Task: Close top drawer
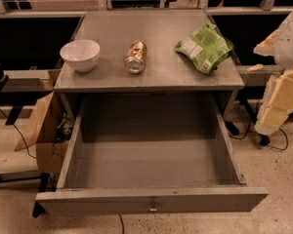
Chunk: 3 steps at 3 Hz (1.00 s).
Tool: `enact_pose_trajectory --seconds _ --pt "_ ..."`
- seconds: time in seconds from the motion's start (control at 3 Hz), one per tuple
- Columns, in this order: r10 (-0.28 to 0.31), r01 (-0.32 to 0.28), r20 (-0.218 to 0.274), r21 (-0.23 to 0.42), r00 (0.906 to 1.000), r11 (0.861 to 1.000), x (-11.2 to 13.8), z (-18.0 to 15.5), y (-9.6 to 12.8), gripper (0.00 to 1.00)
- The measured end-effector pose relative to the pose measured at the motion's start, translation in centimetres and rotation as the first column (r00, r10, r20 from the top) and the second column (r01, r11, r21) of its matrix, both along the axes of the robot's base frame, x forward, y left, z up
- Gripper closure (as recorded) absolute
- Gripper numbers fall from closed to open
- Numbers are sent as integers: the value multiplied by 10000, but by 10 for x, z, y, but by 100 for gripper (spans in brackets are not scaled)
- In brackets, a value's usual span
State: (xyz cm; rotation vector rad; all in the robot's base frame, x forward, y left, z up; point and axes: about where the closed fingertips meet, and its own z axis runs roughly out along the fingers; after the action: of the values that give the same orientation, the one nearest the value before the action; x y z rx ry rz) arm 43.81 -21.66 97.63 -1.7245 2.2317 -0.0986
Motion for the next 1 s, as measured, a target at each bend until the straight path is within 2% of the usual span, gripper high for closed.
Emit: enact_pose_trajectory --seconds 0.33,0.67,1.0 --pt "2 -2 2 2 10000 10000 0 0 0 0" --pt "403 -418 276 536 9988 9977 -3 -10 2 0" --pt "790 -834 352 1472 9963 9856 -16 -46 4 0"
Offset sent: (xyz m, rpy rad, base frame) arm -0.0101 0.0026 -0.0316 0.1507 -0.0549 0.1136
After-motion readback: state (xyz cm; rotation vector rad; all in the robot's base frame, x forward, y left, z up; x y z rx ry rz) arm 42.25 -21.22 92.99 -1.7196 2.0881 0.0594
